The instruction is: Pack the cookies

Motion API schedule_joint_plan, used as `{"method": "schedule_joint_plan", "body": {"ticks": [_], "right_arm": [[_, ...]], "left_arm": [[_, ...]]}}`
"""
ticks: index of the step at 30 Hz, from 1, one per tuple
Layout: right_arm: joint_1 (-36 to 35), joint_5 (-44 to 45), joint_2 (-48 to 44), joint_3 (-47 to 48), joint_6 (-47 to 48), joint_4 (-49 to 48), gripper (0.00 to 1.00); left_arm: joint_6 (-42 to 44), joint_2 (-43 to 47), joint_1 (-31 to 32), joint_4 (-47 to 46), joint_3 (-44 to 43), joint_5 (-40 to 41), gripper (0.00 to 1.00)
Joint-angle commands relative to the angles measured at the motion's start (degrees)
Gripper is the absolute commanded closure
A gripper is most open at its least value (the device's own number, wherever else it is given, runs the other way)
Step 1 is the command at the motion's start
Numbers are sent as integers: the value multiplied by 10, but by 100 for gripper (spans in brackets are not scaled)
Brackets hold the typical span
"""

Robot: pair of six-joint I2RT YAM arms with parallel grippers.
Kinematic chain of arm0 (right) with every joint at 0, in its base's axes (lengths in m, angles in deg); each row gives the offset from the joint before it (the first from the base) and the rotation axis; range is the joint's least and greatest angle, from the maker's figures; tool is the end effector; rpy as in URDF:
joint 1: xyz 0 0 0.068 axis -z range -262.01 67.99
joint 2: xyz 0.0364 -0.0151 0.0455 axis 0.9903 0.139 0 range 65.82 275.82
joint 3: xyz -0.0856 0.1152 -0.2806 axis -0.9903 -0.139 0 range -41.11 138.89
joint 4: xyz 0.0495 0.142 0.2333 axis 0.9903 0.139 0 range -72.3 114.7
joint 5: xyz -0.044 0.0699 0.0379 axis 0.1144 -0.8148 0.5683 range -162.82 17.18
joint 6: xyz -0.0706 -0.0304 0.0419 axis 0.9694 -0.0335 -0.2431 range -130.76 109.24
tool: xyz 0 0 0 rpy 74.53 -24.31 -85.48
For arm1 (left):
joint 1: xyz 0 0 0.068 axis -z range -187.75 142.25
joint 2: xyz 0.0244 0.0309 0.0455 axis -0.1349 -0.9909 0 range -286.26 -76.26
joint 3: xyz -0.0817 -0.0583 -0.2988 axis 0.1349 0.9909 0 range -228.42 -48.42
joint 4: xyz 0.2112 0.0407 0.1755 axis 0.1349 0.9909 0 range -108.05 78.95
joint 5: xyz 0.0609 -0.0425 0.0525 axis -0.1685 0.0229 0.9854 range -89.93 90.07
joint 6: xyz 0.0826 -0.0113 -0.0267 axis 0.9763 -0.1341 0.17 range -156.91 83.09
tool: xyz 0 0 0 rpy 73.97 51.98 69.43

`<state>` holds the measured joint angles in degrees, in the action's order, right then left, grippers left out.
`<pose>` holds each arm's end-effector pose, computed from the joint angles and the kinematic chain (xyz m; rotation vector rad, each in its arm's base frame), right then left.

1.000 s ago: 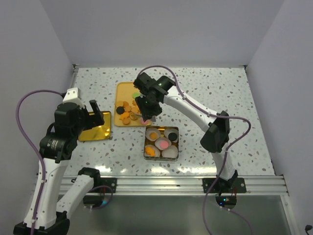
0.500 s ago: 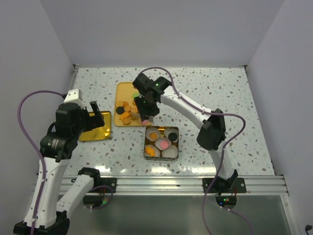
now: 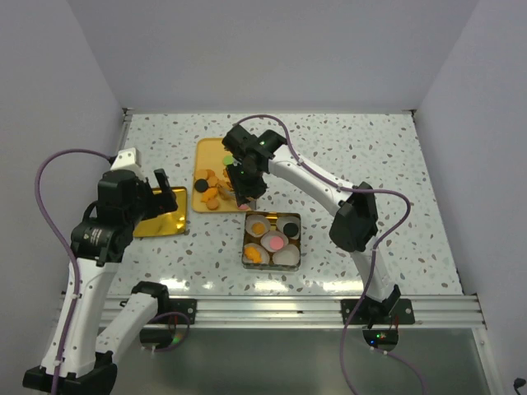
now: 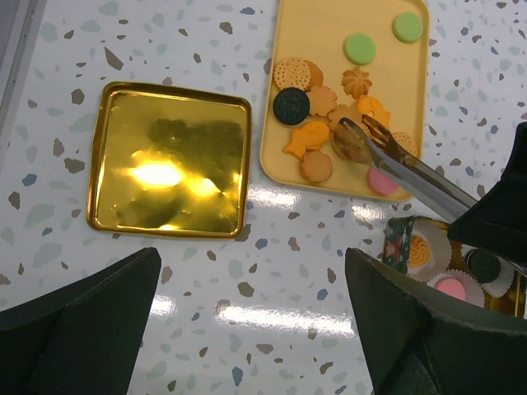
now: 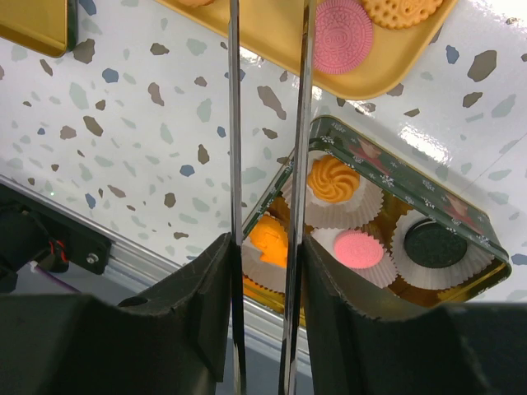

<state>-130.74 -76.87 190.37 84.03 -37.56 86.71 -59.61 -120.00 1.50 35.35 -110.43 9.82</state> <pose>0.3332 0.3882 0.2887 -0.5623 2.8020 0.4136 0.1512 -0.0112 0.3788 -0.3503 2.1485 -0.1322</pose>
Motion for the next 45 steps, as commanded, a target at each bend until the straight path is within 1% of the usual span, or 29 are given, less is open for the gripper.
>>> {"method": "schedule_joint_plan", "body": {"ticks": [1, 8, 13, 19, 20, 24, 28, 33, 36, 45], "right_arm": [[0, -10, -26, 11, -8, -5, 63], [0, -4, -62, -33, -6, 0, 65], [0, 19, -94, -61, 1, 12, 68], [0, 32, -118, -73, 13, 26, 69], [0, 33, -120, -74, 16, 27, 67], [0, 34, -135, -95, 22, 24, 55], [0, 32, -146, -121, 29, 21, 55], [0, 23, -151, -128, 38, 18, 60], [0, 19, -151, -135, 41, 10, 61], [0, 22, -125, -113, 47, 2, 59]], "left_arm": [[12, -3, -5, -26, 1, -4, 0], [-1, -5, -5, -30, 4, -7, 0], [-9, -6, -5, -36, 8, -10, 0], [-20, -7, -5, -40, 11, -10, 0], [-21, -7, -5, -40, 11, -9, 0], [-25, -8, -5, -42, 12, -6, 0], [-37, -5, -5, -40, 13, -4, 0], [-52, 9, -5, -30, 17, -1, 0], [-60, 20, -5, -22, 23, 2, 0], [-75, 46, -5, 7, 23, 10, 0]]}}
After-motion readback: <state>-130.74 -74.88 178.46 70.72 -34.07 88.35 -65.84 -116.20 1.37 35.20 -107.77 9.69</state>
